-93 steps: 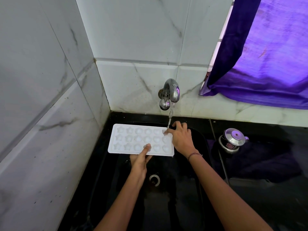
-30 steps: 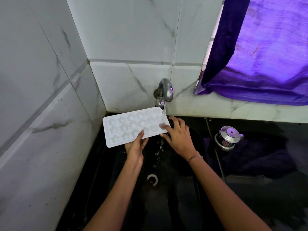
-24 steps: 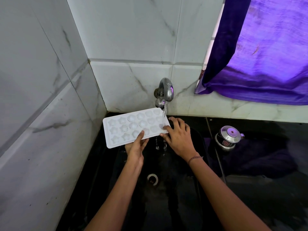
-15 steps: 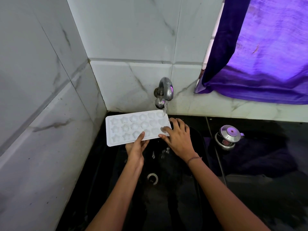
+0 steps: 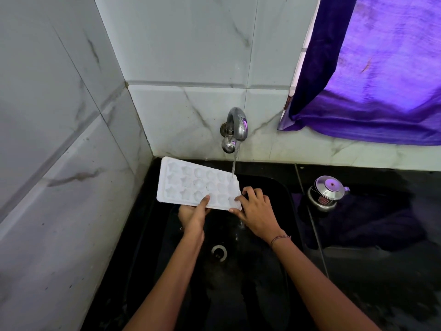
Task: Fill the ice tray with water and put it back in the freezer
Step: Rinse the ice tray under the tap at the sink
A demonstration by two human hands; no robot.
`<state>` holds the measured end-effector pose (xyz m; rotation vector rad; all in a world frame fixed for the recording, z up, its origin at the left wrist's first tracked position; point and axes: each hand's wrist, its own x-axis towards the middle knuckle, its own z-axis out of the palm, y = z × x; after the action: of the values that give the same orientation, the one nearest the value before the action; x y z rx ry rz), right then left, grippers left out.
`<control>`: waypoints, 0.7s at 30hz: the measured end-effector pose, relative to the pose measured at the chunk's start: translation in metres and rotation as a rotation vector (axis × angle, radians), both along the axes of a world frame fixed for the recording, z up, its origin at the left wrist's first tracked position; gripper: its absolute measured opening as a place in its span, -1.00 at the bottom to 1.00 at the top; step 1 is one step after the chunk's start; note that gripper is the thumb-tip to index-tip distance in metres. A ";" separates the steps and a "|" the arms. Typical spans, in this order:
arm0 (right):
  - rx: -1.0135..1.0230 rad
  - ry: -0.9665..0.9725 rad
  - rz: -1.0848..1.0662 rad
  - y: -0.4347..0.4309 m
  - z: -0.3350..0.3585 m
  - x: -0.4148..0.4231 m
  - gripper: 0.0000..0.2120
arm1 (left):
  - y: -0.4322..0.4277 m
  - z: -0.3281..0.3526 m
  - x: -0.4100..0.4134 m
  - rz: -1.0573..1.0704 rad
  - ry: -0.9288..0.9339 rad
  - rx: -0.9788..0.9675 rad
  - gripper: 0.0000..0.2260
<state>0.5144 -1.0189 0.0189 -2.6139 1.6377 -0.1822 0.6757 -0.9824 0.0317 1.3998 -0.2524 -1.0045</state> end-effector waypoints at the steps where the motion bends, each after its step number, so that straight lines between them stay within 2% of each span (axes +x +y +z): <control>1: 0.003 -0.001 -0.014 0.002 -0.002 0.001 -0.45 | 0.000 -0.003 -0.001 -0.012 -0.082 0.040 -0.74; 5: -0.031 0.018 -0.049 0.004 -0.005 0.009 -0.49 | 0.003 -0.001 -0.010 -0.080 -0.419 0.196 -0.70; 9: -0.017 0.017 -0.107 -0.002 -0.002 0.012 -0.52 | 0.008 0.005 -0.019 -0.129 -0.523 0.197 -0.70; 13: -0.014 -0.033 -0.106 -0.009 0.001 0.012 -0.60 | 0.010 -0.002 -0.024 -0.162 -0.408 0.200 -0.72; 17: -0.005 -0.073 -0.092 -0.013 0.003 0.007 -0.68 | 0.016 -0.004 -0.024 -0.138 -0.089 0.115 -0.80; 21: -0.037 -0.068 -0.109 -0.015 0.009 0.008 -0.70 | 0.022 0.001 -0.023 -0.118 0.092 0.070 -0.77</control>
<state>0.5229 -1.0339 0.0276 -2.5153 1.7721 -0.3057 0.6531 -0.9602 0.0329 1.4107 -0.2350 -1.1820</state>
